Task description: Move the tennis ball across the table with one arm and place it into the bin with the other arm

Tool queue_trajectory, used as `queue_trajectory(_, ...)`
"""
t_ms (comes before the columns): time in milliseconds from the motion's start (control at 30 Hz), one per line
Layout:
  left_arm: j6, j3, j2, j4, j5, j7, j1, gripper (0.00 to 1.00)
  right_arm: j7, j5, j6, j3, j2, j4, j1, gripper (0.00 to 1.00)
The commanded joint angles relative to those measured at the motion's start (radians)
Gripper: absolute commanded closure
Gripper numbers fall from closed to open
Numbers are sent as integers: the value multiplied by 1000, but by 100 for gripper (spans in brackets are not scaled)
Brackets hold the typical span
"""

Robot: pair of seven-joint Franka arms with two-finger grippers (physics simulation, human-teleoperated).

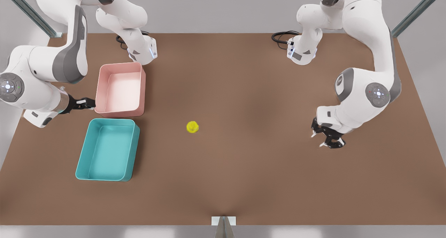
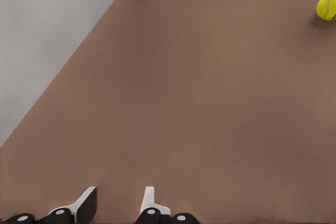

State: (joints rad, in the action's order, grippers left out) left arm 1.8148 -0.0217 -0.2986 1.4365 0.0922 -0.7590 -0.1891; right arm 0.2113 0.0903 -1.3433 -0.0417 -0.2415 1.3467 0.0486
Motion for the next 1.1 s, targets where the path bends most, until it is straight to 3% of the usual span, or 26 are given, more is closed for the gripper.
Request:
queue_trajectory(0,-514,-6,4,-67,-48,1147,-1,0,82,-12,15,5,-7,8,11,0)
queue_trajectory(67,-516,-9,3,-91,-43,1144,39,0,48,-14,-5,14,-68,25,137,0)
queue_trajectory(200,-577,-6,3,-91,-34,1146,83,0,-377,-4,-195,14,-136,83,260,0)
queue_trajectory(467,-502,29,9,-88,-42,1063,86,0,-529,-11,-468,-17,-142,261,277,0)
queue_trajectory(667,-500,29,6,-85,-43,1058,92,0,-526,-4,-573,-29,-140,396,419,0)
queue_trajectory(767,-499,29,4,-85,-43,1060,92,0,-475,0,-698,-29,-88,557,421,0)
queue_trajectory(1067,-496,29,4,-84,-42,1058,94,0,258,45,-738,-27,-154,605,387,0)
